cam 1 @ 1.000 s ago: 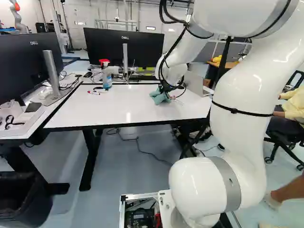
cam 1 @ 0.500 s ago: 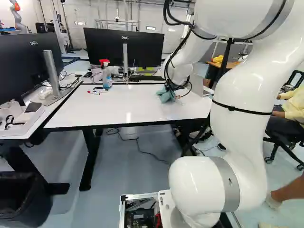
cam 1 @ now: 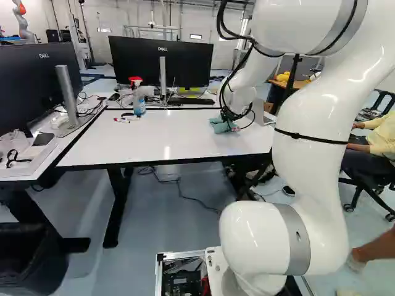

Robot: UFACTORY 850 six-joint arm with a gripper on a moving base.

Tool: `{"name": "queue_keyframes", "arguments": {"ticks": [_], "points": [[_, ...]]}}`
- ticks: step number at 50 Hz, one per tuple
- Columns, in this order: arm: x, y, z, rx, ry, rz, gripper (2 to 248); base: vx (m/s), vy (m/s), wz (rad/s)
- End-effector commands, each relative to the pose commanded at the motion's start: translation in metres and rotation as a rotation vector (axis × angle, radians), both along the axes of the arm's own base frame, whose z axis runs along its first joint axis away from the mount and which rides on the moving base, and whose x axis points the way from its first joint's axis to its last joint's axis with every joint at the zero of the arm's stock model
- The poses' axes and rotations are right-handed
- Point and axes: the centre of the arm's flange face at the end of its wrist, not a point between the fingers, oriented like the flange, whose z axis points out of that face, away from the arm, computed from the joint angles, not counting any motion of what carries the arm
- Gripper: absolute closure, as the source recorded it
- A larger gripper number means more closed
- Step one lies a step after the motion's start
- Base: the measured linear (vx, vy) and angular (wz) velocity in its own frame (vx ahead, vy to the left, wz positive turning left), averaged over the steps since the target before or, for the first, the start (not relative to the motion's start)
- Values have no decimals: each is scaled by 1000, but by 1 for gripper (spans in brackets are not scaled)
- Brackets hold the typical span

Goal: Clean the table with the green towel

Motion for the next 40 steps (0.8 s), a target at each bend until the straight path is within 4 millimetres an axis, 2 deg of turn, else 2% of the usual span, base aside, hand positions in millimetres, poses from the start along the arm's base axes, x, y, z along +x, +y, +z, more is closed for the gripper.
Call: {"name": "queue_keyframes", "arguments": {"ticks": [20, 40], "points": [[1, 0, -2, 1, 3, 0, 210, 0, 0, 0], [-4, 1, -7, 15, 78, 0, 210, 0, 0, 0]]}}
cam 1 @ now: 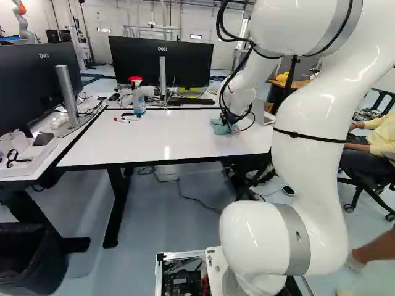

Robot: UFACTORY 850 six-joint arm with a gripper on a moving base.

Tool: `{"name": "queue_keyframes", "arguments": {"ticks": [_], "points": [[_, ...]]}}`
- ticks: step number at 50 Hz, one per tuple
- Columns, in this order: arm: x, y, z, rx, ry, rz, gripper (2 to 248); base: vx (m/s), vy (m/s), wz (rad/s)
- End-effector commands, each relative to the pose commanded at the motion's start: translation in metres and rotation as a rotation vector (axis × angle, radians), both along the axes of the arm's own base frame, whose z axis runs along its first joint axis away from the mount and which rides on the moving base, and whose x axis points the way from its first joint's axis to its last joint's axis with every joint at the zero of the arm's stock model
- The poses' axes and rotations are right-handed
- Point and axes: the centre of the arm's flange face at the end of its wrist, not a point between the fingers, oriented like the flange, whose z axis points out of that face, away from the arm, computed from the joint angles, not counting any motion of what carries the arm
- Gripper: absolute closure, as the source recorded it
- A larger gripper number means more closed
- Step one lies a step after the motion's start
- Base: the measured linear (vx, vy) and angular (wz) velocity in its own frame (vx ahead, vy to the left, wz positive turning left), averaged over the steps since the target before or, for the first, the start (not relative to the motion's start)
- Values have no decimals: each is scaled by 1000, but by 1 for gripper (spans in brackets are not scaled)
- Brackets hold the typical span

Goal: Clean the table with the green towel

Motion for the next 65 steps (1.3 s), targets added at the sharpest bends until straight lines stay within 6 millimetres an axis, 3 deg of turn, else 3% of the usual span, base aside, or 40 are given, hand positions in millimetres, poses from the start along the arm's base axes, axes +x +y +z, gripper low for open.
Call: {"name": "queue_keyframes", "arguments": {"ticks": [46, 65], "points": [[-1, 0, -1, 3, 17, 0, 210, 0, 0, 0], [16, -7, -2, 2, 8, -6, 210, 0, 0, 0]]}}
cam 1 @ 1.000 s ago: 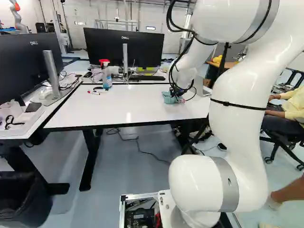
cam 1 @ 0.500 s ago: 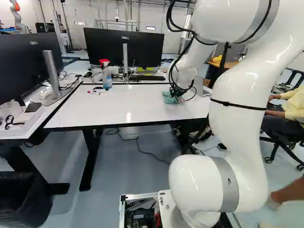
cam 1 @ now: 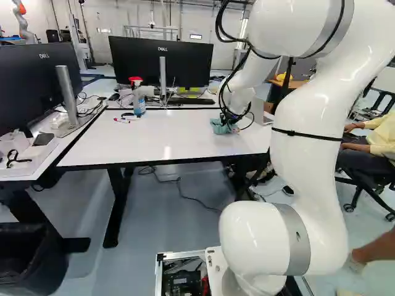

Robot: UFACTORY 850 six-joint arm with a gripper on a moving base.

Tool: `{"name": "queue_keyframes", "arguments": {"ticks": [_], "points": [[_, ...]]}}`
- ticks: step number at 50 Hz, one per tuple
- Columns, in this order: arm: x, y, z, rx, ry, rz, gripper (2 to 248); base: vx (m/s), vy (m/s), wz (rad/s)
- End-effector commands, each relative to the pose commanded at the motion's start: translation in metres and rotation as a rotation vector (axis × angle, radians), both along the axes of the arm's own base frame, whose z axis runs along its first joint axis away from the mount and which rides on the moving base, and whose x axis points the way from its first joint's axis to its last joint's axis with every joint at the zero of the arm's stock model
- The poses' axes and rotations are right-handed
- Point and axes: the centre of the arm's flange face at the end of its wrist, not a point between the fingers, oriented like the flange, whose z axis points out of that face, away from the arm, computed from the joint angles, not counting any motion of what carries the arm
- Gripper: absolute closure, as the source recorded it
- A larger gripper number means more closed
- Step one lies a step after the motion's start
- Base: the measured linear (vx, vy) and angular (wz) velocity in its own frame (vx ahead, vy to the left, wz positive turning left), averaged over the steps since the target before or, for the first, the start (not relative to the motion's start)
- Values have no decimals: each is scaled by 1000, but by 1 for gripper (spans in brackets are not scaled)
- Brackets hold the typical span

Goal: Clean the table with the green towel

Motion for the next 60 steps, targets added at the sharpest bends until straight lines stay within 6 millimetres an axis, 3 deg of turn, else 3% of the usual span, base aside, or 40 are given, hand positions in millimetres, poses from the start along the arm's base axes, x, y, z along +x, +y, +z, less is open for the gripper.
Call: {"name": "queue_keyframes", "arguments": {"ticks": [24, 40, 60], "points": [[-5, -39, 0, 0, -2, -68, 210, 0, 0, 0], [-30, -55, 1, 2, 9, -107, 210, 0, 0, 0], [-67, -60, 3, 7, 25, -137, 210, 0, 0, 0]]}}
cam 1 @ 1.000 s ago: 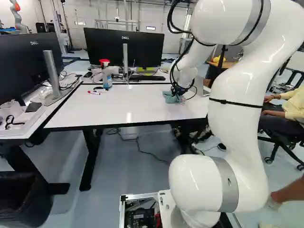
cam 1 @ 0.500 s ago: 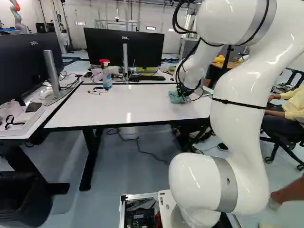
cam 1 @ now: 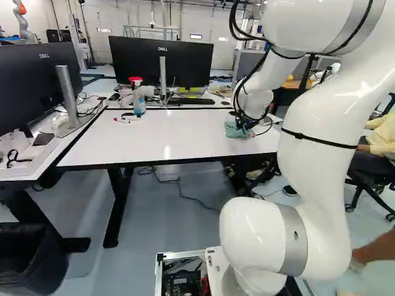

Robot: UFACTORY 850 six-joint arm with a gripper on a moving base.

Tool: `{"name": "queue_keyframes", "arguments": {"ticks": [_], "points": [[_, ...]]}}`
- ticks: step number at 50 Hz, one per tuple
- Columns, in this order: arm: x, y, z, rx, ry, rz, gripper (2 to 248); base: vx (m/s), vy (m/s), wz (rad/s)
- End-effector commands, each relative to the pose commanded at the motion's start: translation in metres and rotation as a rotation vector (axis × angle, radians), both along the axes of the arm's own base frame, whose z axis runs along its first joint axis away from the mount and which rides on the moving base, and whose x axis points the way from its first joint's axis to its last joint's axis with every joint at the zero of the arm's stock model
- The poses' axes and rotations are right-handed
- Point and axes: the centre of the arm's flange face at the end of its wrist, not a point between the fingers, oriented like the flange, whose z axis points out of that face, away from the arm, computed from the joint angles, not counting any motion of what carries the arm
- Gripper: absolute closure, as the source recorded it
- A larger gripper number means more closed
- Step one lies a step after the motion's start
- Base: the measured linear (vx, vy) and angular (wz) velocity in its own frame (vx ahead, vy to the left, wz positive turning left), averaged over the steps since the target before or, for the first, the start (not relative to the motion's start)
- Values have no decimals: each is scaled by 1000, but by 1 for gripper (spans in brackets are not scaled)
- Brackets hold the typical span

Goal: Clean the table with the green towel

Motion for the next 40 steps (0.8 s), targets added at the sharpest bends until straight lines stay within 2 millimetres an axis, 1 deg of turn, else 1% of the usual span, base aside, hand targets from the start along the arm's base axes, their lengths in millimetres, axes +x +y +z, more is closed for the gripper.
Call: {"name": "queue_keyframes", "arguments": {"ticks": [10, 20, 30, 40], "points": [[-19, 5, 1, 3, 8, -4, 210, 0, 0, 0], [-32, 17, 1, 4, 13, 12, 210, 0, 0, 0], [-34, 33, 1, 5, 15, 43, 210, 0, 0, 0], [-31, 50, 1, 5, 16, 78, 210, 0, 0, 0]]}}
